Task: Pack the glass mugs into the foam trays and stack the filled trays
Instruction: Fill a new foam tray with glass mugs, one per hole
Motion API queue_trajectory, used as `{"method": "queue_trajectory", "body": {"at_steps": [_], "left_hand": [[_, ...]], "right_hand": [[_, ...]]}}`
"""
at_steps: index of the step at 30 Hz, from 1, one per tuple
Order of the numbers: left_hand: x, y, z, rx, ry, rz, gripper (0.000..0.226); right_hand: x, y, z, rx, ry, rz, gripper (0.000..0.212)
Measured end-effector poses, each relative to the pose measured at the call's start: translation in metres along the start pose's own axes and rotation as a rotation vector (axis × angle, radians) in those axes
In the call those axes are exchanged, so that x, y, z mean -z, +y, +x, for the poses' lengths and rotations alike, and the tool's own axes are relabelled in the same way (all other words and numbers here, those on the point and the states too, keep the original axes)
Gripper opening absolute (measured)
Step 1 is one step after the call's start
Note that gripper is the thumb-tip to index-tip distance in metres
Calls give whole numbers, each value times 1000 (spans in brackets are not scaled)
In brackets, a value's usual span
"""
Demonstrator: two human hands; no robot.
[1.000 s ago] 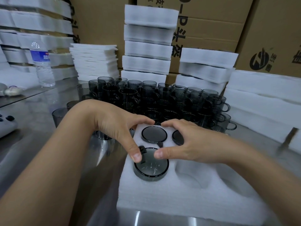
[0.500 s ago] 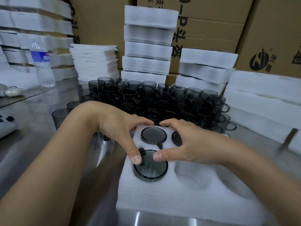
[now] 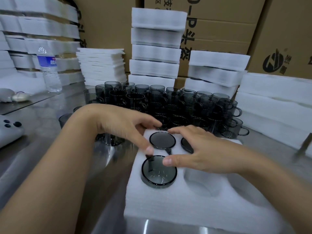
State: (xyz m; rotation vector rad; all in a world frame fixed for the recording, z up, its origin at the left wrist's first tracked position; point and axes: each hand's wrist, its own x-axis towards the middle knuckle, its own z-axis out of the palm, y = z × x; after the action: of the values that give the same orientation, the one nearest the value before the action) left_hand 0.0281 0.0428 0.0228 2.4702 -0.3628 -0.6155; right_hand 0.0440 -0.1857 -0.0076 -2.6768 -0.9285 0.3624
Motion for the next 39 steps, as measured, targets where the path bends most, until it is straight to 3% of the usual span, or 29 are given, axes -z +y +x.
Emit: {"method": "queue_trajectory", "body": {"at_steps": [5, 7, 12, 22, 33, 39], "left_hand": [[12, -8, -3, -173, 772, -118, 21], [15, -11, -6, -62, 893, 12, 12], [15, -16, -11, 310, 810, 258, 21], [-5, -5, 10, 561, 467, 469, 29], [-15, 6, 19, 402, 656, 517, 28], [-22, 20, 17, 197, 833, 496, 21]], "right_hand": [[-3, 3, 2, 31, 50, 8, 102], [-3, 4, 3, 36, 61, 26, 98], [-3, 5, 4, 45, 71, 20, 94], [-4, 7, 5, 50, 71, 13, 93], [-4, 8, 6, 62, 89, 19, 93], [-3, 5, 7, 67, 176, 131, 87]]}}
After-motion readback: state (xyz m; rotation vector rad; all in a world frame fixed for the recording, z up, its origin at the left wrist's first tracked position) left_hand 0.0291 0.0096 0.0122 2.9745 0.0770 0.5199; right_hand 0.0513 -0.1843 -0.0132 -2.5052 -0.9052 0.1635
